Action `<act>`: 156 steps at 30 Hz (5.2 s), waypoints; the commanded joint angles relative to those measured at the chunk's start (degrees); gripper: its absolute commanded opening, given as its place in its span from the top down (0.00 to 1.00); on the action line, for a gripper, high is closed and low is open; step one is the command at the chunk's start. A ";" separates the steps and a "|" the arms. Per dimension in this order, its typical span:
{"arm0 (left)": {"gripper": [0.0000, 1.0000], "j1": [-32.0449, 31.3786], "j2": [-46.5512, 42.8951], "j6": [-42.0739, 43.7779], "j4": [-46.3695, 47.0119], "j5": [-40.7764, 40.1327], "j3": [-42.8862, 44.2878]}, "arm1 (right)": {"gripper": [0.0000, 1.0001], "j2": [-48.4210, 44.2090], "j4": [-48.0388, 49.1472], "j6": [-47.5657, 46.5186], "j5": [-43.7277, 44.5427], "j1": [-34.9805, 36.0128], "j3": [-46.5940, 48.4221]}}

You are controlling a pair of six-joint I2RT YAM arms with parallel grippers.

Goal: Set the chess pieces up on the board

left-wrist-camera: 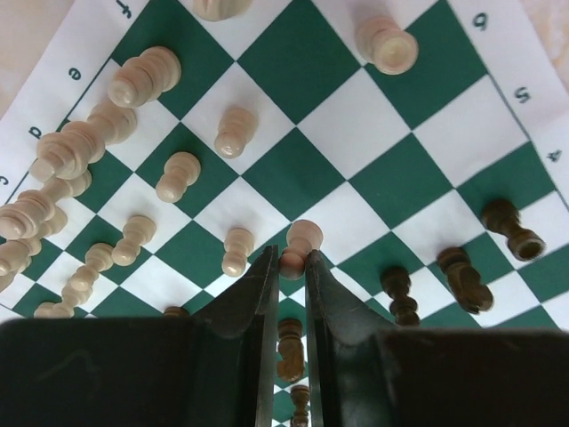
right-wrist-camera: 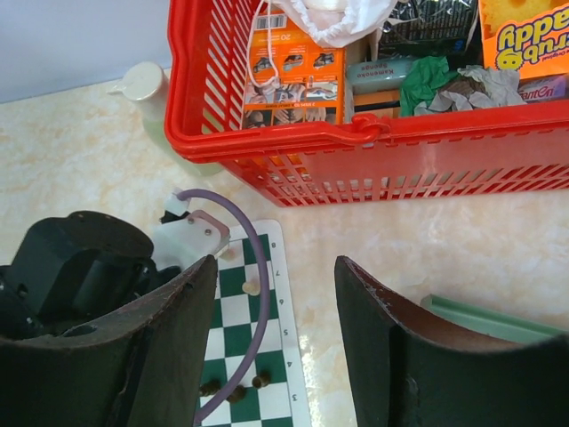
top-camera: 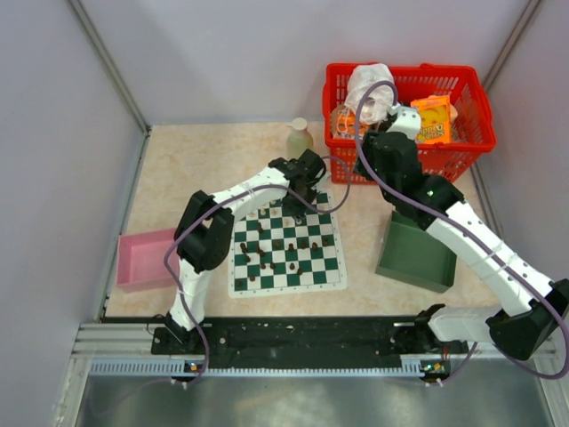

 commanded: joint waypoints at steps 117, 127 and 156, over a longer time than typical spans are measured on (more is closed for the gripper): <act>0.23 34.63 -48.00 -17.52 23.53 6.93 -37.15 | 0.81 42.05 7.03 -5.01 -13.77 -0.80 8.15; 0.23 34.63 -47.74 -17.87 23.53 7.54 -37.24 | 0.82 44.15 9.06 -5.54 -10.61 -1.15 9.56; 0.24 34.63 -46.07 -17.87 23.53 8.42 -36.97 | 0.76 47.06 10.20 -6.86 -9.72 -2.21 11.23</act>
